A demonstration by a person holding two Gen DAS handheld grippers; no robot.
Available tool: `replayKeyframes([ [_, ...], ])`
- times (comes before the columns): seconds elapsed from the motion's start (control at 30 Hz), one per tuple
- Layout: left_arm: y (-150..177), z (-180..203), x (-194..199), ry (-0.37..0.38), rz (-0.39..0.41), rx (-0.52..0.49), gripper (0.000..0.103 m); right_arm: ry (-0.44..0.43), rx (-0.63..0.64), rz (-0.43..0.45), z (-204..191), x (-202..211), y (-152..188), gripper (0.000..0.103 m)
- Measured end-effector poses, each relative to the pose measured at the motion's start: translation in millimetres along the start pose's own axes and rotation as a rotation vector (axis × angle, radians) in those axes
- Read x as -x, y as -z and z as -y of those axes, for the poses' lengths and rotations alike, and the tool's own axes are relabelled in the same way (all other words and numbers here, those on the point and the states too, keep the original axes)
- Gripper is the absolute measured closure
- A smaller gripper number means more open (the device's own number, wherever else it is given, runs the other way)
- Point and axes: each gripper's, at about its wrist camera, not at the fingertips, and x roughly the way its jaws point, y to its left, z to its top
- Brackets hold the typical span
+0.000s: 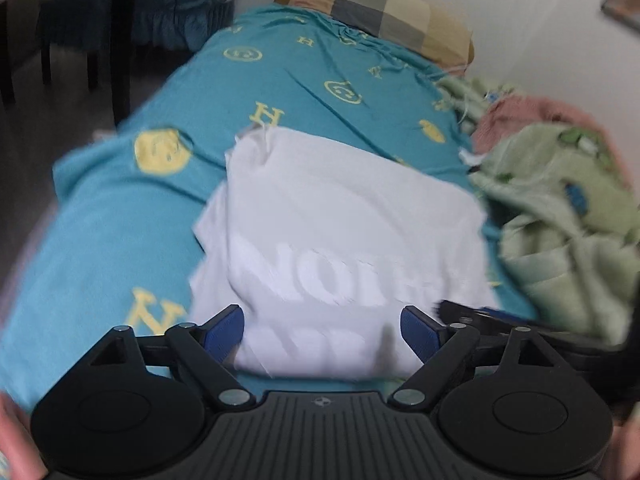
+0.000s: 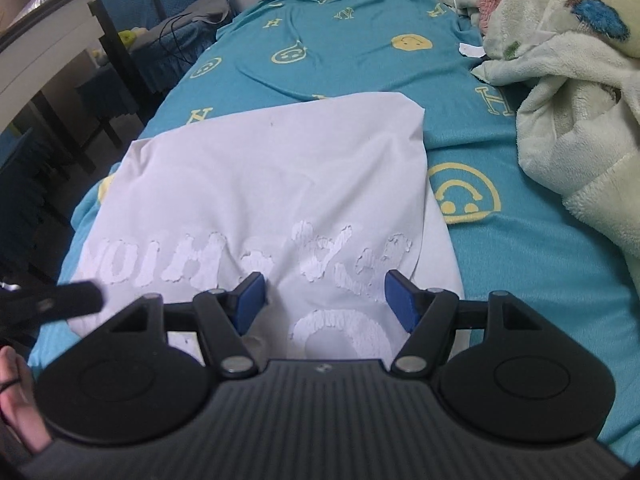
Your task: Fold clothes
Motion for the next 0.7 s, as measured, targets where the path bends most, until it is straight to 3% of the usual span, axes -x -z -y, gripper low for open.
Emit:
replayKeyframes([
  [0.27, 10, -42, -21, 0.109, -0.095, 0.346, 0.013, 0.003, 0.004, 0.000, -1, 1, 0, 0.035],
  [0.37, 17, -53, -32, 0.134, -0.161, 0.433, 0.015, 0.004, 0.000, 0.001, 0, 1, -1, 0.035],
  [0.53, 18, -47, -39, 0.118, -0.164, 0.404, 0.015, 0.014, 0.007, -0.001, -3, 0, -1, 0.035],
  [0.7, 15, -54, -43, 0.114, -0.089, 0.468, 0.015, 0.013, 0.001, -0.001, -3, 0, 0, 0.035],
])
